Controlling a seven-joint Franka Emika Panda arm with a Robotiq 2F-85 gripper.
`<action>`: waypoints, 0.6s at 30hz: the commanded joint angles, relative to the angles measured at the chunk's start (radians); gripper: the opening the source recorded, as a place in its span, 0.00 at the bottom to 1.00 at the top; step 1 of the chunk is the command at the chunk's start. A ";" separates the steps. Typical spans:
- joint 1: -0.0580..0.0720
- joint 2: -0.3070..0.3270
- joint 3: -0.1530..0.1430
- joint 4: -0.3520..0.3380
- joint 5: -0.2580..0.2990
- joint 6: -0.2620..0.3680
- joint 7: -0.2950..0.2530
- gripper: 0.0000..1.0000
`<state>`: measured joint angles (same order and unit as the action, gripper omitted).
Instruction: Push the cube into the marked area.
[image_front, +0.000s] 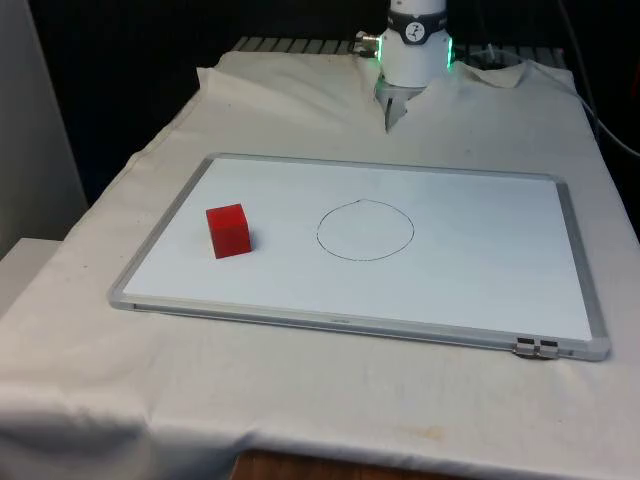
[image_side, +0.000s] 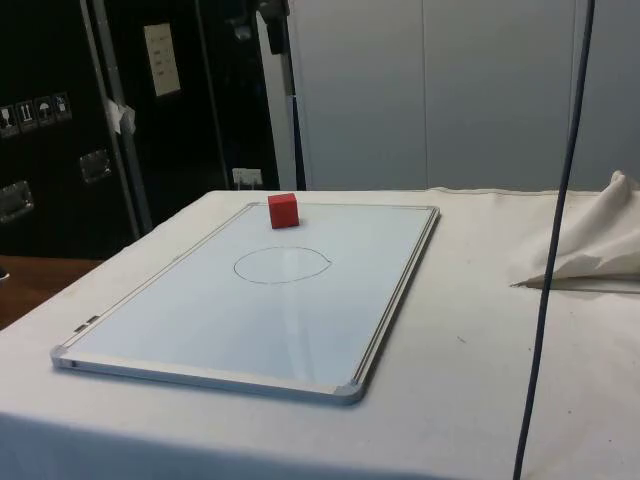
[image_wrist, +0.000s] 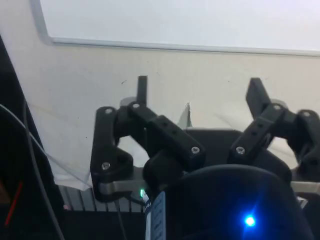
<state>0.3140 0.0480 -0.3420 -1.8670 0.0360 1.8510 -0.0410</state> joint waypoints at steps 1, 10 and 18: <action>-0.002 0.000 -0.001 -0.001 0.005 0.001 -0.004 0.96; -0.006 0.000 -0.003 -0.001 0.008 0.001 -0.007 0.51; -0.010 0.001 -0.004 -0.002 0.010 0.004 -0.010 0.04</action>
<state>0.3060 0.0490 -0.3440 -1.8670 0.0380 1.8510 -0.0460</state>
